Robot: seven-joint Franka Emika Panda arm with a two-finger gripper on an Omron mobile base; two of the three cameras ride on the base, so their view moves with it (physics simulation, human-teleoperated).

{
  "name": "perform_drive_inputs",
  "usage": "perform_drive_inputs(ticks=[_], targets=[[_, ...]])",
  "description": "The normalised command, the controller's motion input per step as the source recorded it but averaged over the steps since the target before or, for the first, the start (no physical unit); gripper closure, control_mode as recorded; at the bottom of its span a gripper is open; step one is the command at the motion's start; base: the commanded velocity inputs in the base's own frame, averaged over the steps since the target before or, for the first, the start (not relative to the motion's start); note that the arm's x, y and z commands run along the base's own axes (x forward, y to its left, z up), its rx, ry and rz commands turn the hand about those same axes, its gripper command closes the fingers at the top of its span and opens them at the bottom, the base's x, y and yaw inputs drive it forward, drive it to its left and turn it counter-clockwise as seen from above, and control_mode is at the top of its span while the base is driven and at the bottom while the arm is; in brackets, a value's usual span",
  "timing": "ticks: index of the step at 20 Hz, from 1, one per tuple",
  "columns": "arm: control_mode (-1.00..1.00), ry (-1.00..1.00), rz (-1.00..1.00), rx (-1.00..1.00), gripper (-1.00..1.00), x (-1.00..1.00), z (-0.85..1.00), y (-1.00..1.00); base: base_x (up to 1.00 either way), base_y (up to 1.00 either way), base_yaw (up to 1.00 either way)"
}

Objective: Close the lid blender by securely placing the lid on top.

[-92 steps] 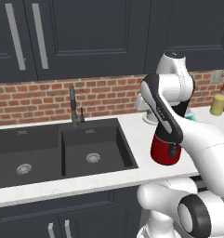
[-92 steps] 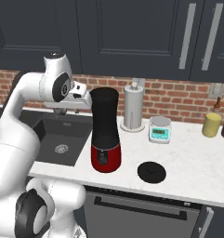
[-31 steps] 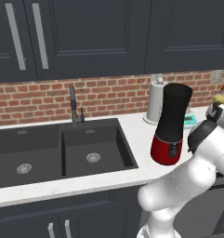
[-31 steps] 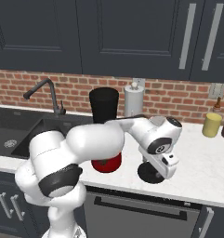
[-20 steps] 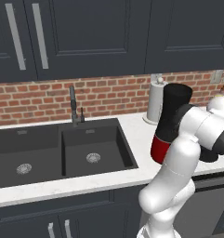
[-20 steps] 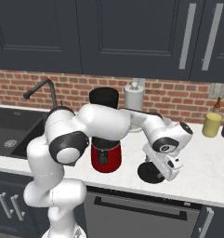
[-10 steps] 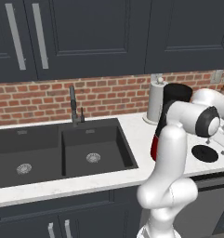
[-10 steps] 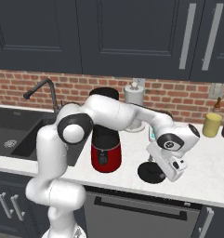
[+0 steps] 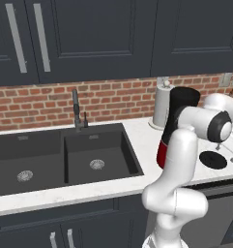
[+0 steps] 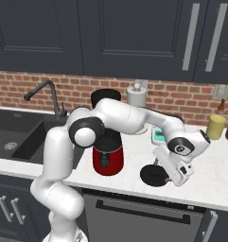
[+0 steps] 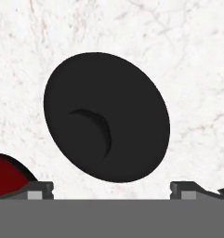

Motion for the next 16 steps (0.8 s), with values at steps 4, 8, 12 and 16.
perform_drive_inputs(ticks=[4,8,12,16], targets=[[-1.00,0.02,0.00,0.00,-1.00,0.01,-0.17,0.21,0.00,0.00,0.00],[-1.00,0.05,0.00,-0.01,-1.00,0.00,-0.29,0.37,0.00,0.00,0.00],[-1.00,0.09,0.00,-0.03,-1.00,0.06,-0.13,0.45,0.00,0.00,0.00],[-1.00,0.08,0.00,-0.01,-1.00,0.25,0.00,0.09,0.00,0.00,0.00]])
